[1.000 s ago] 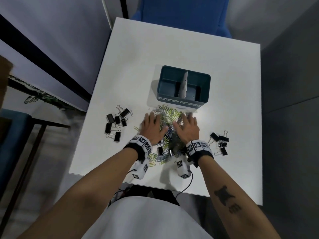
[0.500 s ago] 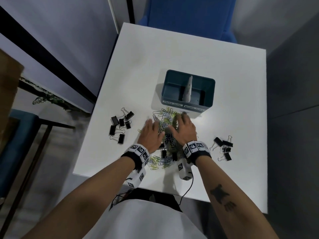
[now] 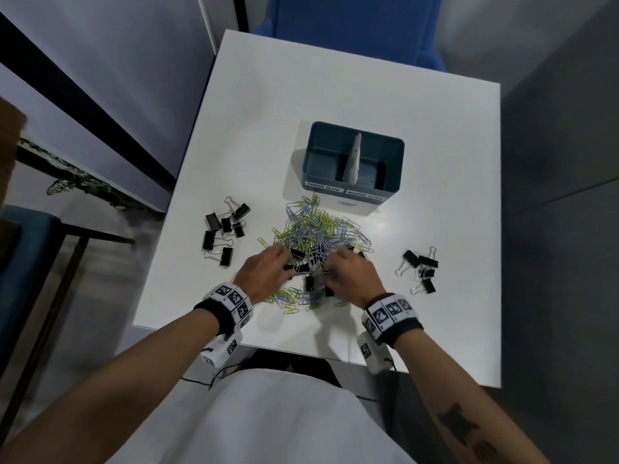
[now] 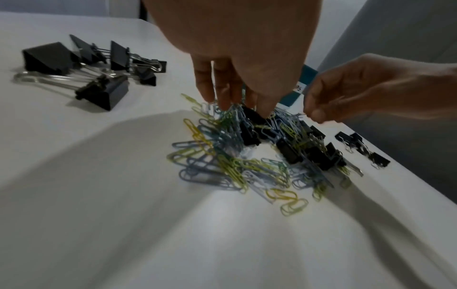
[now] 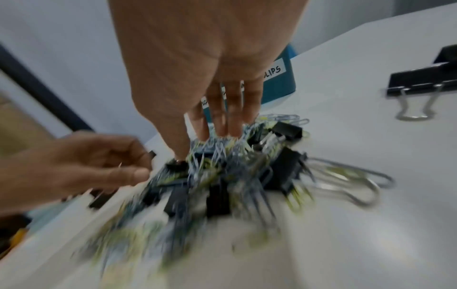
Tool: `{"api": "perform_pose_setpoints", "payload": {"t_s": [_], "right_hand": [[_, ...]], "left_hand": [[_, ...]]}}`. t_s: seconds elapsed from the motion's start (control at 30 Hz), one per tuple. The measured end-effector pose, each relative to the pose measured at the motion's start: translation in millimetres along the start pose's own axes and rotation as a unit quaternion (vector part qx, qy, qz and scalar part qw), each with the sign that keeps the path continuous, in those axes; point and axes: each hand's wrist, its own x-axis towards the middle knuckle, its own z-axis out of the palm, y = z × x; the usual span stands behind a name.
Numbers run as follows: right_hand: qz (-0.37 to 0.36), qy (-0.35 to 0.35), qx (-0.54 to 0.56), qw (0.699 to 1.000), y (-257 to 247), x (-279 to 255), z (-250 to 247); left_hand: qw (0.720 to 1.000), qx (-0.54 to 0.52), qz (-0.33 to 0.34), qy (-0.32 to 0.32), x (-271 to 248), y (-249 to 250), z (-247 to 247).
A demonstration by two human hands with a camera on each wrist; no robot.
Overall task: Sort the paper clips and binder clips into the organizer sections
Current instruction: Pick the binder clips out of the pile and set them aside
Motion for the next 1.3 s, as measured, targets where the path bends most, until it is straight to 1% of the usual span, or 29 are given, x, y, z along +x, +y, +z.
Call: {"api": "perform_pose_setpoints", "payload": {"t_s": [0.07,0.13,0.2,0.43,0.53,0.63,0.73,0.83,0.9,1.0,1.07,1.17,1.23,1.3], "right_hand": [[-0.004,-0.033,0.002,0.999,-4.1,-14.0,10.4],[0.021,-0.048,0.005,0.999,-7.4,-20.5,19.0],[0.052,-0.043,0.015,0.998,-11.3,-21.5,24.1],[0.101,0.003,0.048,0.994,-15.4,-17.3,25.0],[0.109,0.02,0.059,0.992,-16.4,-20.7,25.0],[0.137,0.041,0.082,0.986,-16.7,-23.3,25.4],[0.152,0.058,0.097,0.982,-14.6,-27.5,27.0],[0.131,0.044,0.071,0.988,-13.6,-31.2,33.1],[0.135,0.036,0.067,0.988,-14.5,-29.5,33.4],[0.158,0.047,0.093,0.982,-14.0,-23.2,27.2],[0.168,0.056,0.115,0.977,-12.1,-20.3,22.0],[0.183,0.07,0.115,0.974,-8.8,-18.4,15.0],[0.186,0.066,0.106,0.975,-6.5,-18.9,13.3],[0.19,0.058,0.113,0.974,-3.6,-19.9,14.4]], "left_hand": [[0.999,0.009,-0.019,-0.048,1.6,7.4,3.9],[0.996,-0.003,-0.061,-0.061,5.5,13.4,8.8],[0.994,-0.032,-0.091,-0.05,9.4,17.6,12.9],[0.991,-0.078,-0.107,-0.021,11.1,20.4,10.5],[0.982,-0.138,-0.128,-0.006,7.0,16.7,9.2],[0.967,-0.2,-0.156,0.009,2.6,10.7,9.3],[0.968,-0.204,-0.147,0.015,1.2,8.6,6.8],[0.979,-0.152,-0.135,0.033,2.2,10.2,2.2],[0.983,-0.129,-0.121,0.046,3.2,12.3,-2.3],[0.98,-0.148,-0.114,0.061,5.5,11.0,-7.3],[0.974,-0.173,-0.127,0.075,7.0,9.7,-9.4],[0.952,-0.231,-0.167,0.11,9.7,10.2,-15.1],[0.937,-0.265,-0.194,0.121,12.1,8.9,-18.6],[0.927,-0.279,-0.214,0.132,13.2,3.9,-19.5]]}}
